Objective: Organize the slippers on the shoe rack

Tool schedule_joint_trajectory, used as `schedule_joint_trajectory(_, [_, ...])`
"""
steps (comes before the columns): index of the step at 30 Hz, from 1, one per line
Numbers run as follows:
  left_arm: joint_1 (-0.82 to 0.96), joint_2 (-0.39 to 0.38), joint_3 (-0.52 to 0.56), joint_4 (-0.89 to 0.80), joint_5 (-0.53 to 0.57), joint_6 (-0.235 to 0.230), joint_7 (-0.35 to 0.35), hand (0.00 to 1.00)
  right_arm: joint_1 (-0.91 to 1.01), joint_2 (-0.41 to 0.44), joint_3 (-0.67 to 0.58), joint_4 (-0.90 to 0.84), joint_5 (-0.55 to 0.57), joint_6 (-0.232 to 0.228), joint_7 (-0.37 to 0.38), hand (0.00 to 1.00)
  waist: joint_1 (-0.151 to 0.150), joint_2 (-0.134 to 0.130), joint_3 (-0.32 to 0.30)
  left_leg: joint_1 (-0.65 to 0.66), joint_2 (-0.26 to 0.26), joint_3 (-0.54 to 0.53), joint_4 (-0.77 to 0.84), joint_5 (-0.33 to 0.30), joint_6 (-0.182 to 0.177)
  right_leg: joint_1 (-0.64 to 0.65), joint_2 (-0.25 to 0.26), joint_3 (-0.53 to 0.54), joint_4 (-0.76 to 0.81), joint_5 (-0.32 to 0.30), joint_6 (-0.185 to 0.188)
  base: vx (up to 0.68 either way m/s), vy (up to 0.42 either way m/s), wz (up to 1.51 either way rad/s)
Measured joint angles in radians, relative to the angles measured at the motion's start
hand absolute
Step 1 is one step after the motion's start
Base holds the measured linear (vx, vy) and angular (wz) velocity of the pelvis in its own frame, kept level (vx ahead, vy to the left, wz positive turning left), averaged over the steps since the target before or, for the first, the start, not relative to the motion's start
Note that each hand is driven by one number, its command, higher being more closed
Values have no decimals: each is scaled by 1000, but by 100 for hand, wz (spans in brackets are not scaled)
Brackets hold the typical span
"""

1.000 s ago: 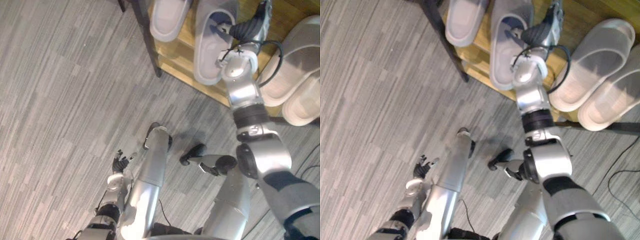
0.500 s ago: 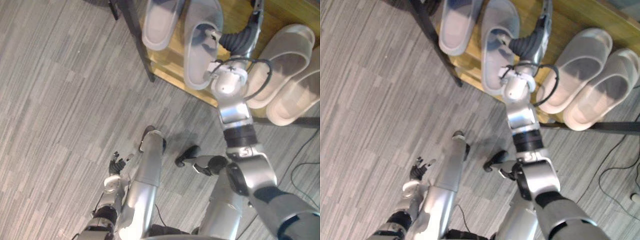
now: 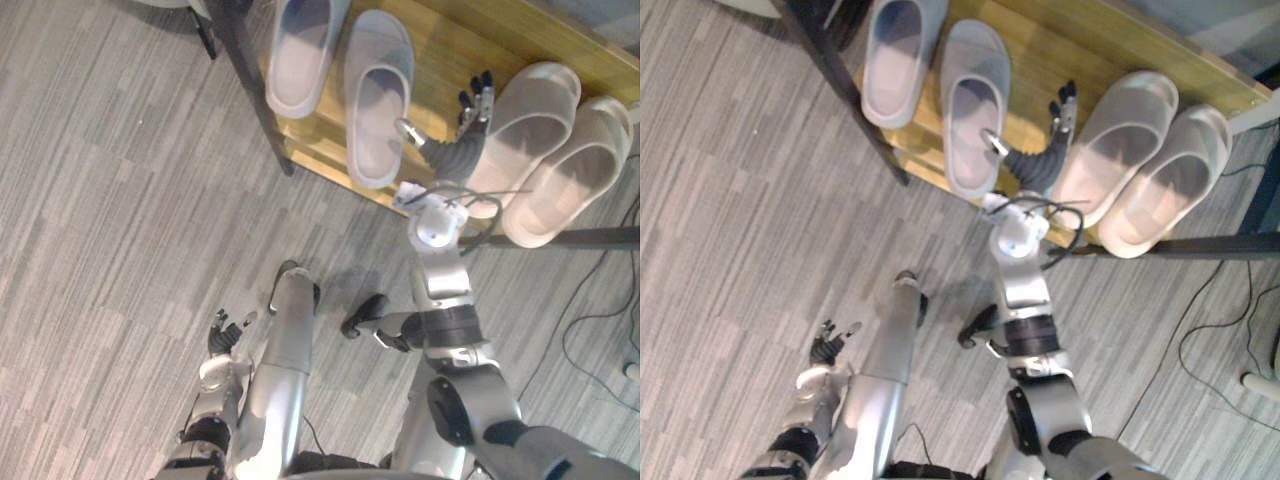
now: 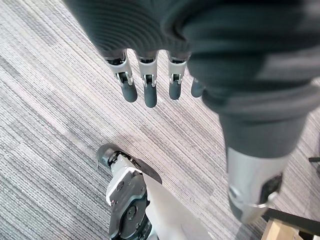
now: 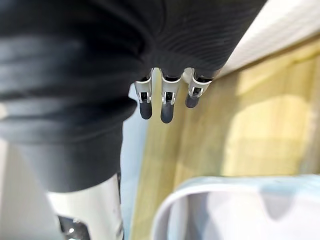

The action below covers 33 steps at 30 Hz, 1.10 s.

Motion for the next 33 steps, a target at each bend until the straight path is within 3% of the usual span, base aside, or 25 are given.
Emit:
schedule_joint_trajectory(5, [-1,1,19,14,7,5,1,0,21,40,-14,82,48,-9,23,0,-7,-6,3,4,3,1,0,0,0,3,4,2,-3,3,3,-3,6,-1])
schedule_joint_trajectory(18, [-12,2,49,40,17,7,5,0,13,66,9,148,261,-119,87,0,-8,-14,6,26,16,6,-15,0,8,24,18,3,-28,11,15,-5,8,-2])
schedule_joint_trajectory(26, [-17,-1,48,40,39,7,9,0,-39,65,12,181,383,-134,114,0,1,-14,6,23,9,-2,-15,-1,10,31,12,-10,-28,10,15,-1,3,1])
schedule_joint_trajectory(33, [-30,-10,47,38,41,6,22,0,-123,63,12,216,491,-147,120,0,25,-13,6,7,-20,-21,-21,2,14,32,-15,-33,-18,3,13,0,15,14])
